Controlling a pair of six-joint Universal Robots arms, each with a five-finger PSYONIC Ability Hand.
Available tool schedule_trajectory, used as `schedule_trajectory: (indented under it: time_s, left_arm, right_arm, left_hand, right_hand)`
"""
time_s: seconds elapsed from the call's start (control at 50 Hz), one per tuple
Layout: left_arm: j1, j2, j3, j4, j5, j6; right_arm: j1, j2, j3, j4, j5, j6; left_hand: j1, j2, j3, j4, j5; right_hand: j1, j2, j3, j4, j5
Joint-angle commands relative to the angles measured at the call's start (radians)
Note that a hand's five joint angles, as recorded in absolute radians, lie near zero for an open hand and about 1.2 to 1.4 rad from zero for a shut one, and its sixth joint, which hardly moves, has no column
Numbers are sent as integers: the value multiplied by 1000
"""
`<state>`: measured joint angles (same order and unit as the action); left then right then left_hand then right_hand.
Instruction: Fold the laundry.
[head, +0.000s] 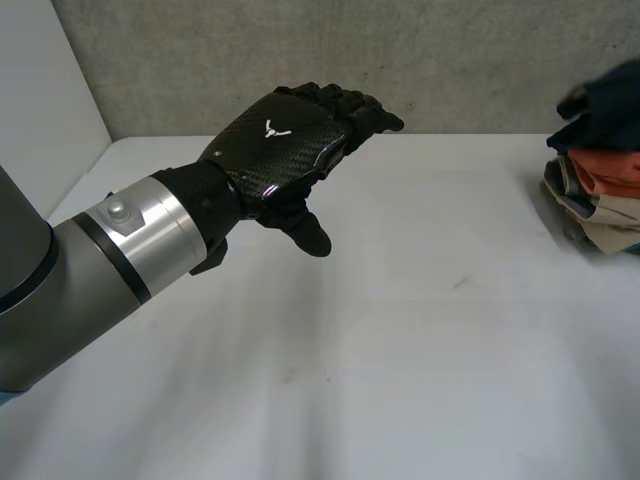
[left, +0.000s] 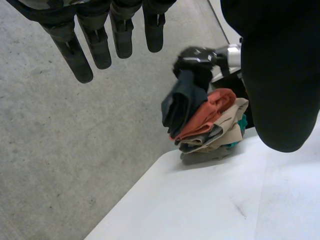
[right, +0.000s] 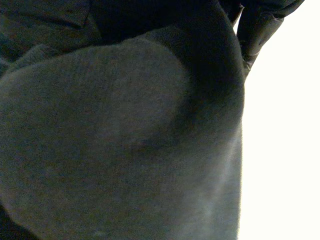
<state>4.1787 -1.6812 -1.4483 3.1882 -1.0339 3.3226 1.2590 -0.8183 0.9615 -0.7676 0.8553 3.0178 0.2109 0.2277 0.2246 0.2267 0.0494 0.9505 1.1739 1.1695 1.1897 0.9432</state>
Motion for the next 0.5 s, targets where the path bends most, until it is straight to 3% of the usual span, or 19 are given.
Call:
schedule_trajectory:
  time_s: [0.02,0.18,0.32,0.34,0.36,0.38,0.4,0.5]
  left_arm:
    - [-2,0,-9,1,0,0]
    - [-8,5,-15,1,0,0]
    - [-12,3,-17,1,0,0]
    - [-12,3,-17,1,0,0]
    - [-14,3,-15,1,0,0]
    - [-14,3,-15,1,0,0]
    - [-14,3,-17,1,0,0]
    - [-17,3,-17,1,0,0]
  right_arm:
    - [-154,74,134,-79,-125,56]
    - [-217,68,189,-81,-190,58]
    - [-221,62,192,-79,-188,64]
    - [-221,57,194,-78,-185,64]
    - [-221,45,198,-65,-180,66]
    - [-221,36,204,-62,-180,67]
    - [-219,22,212,-61,-179,69]
    - [-222,-100,301,23,-145,78]
  left_hand:
    - [50,33,36,34,37]
    - [50,33,36,34,37]
    - [50,33,36,34,37]
    - [50,33,36,34,37]
    - [50,33,36,34,37]
    - [50,33,36,34,37]
    - [50,33,36,34,37]
    - [50,33,36,34,37]
  right_hand:
    - [446,222,227,207,279]
    - [446,222,227,207,279]
    - [415,191,196,176,248]
    - [54,-169,-165,-185,-113]
    - [-455,-679,-674,-694,-622]
    - [-664,-887,-883,-903,-831]
    - [-776,-999,-995,-1015,-943]
    - [-776,-999,-995,-1015,-943]
